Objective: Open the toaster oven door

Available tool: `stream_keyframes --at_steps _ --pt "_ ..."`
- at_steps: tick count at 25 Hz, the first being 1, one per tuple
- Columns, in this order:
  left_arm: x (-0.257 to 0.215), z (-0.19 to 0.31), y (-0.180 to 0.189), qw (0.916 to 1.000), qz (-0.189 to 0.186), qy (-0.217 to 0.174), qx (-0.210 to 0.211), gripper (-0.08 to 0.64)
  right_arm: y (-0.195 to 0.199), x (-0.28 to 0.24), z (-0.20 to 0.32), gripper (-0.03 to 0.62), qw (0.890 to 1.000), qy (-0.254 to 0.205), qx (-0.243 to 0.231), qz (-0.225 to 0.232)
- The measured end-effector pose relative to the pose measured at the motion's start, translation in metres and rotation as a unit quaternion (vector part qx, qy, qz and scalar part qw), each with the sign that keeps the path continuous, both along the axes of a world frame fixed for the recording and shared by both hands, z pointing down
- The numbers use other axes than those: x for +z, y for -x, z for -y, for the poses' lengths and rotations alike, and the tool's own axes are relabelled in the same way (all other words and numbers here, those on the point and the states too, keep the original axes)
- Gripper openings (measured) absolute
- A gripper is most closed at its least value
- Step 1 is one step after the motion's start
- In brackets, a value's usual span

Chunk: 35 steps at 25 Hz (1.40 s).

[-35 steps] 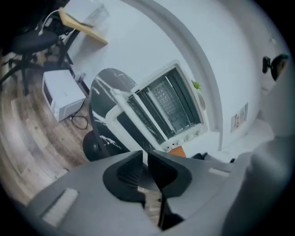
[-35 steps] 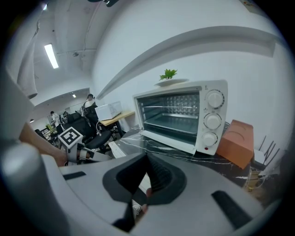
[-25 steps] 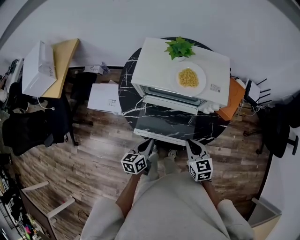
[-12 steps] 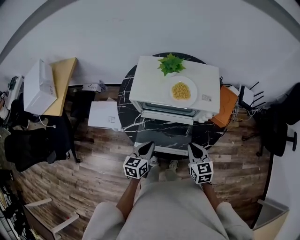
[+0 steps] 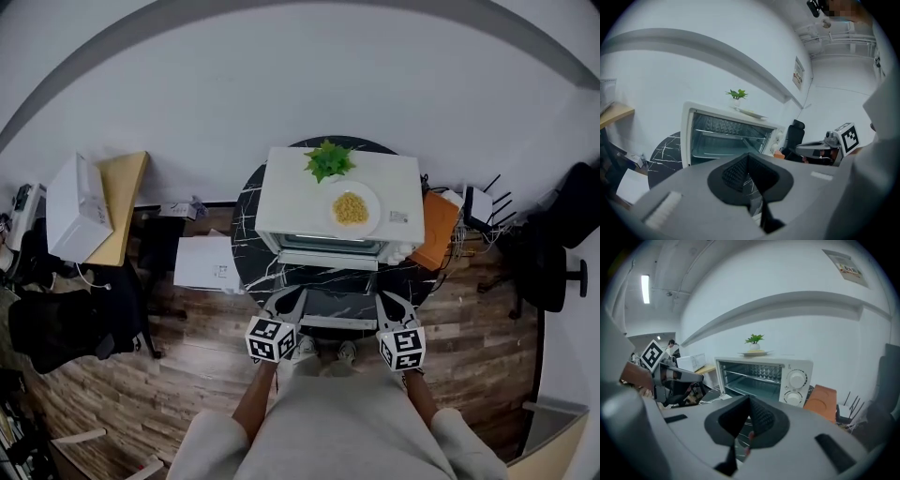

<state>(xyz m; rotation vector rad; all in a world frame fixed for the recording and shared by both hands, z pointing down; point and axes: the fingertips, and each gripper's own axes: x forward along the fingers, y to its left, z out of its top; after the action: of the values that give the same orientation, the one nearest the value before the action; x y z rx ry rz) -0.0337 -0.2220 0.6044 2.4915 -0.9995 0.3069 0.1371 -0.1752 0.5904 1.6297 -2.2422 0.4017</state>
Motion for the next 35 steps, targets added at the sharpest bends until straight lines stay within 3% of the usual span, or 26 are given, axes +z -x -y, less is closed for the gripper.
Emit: stream_keyframes --at_steps 17,35 --pt "-0.040 0.039 -0.020 0.9981 -0.001 -0.047 0.039 0.009 -0.013 -0.041 0.029 0.012 0.998 -0.051 0.038 -0.006" --pt "-0.050 0.043 -0.018 0.9978 -0.010 -0.057 0.031 0.009 -0.019 -0.050 0.028 0.012 0.996 -0.065 0.055 -0.005"
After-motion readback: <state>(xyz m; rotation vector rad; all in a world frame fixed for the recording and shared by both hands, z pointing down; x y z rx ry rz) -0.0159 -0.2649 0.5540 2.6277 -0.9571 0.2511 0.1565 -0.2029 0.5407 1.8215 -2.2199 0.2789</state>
